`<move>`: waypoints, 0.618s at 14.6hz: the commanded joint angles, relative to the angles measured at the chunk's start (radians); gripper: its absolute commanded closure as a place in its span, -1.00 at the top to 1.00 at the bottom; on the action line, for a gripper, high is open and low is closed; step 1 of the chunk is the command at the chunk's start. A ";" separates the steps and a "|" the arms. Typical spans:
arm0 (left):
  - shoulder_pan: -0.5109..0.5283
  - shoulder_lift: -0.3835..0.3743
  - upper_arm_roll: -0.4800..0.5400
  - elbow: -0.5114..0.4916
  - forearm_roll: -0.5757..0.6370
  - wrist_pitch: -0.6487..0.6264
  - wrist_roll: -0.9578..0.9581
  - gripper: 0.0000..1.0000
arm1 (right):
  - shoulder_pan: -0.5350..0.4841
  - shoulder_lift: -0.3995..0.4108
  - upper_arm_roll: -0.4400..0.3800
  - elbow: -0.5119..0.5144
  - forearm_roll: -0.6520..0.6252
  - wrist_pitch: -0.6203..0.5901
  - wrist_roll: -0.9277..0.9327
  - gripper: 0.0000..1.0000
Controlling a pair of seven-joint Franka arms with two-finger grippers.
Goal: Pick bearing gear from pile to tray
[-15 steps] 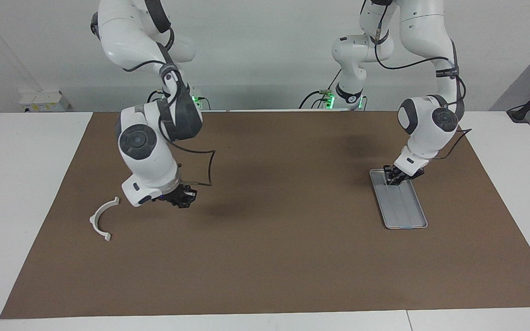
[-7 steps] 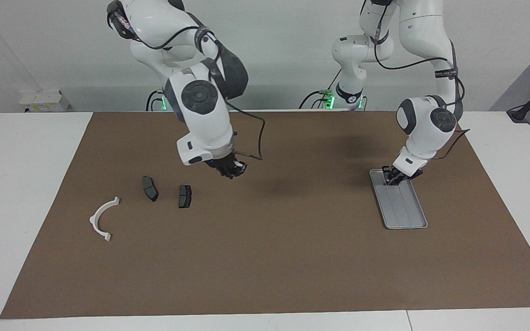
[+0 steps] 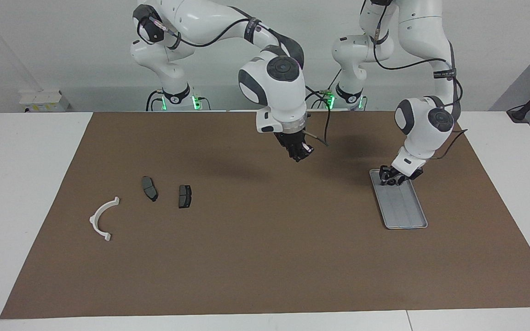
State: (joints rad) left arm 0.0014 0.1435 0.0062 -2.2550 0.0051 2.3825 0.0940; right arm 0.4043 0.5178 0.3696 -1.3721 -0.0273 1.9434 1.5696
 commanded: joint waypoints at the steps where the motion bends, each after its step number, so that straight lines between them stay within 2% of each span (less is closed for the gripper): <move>1: -0.001 -0.004 -0.003 0.020 -0.031 0.014 -0.023 0.36 | 0.019 0.074 -0.003 -0.005 -0.077 0.081 0.075 -0.79; 9: -0.017 0.008 -0.008 0.081 -0.060 -0.029 -0.050 0.43 | 0.014 0.113 -0.012 -0.162 -0.126 0.320 0.087 -0.80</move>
State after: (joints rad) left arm -0.0080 0.1430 -0.0047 -2.1944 -0.0379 2.3774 0.0576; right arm 0.4285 0.6467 0.3555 -1.4656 -0.1299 2.1920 1.6329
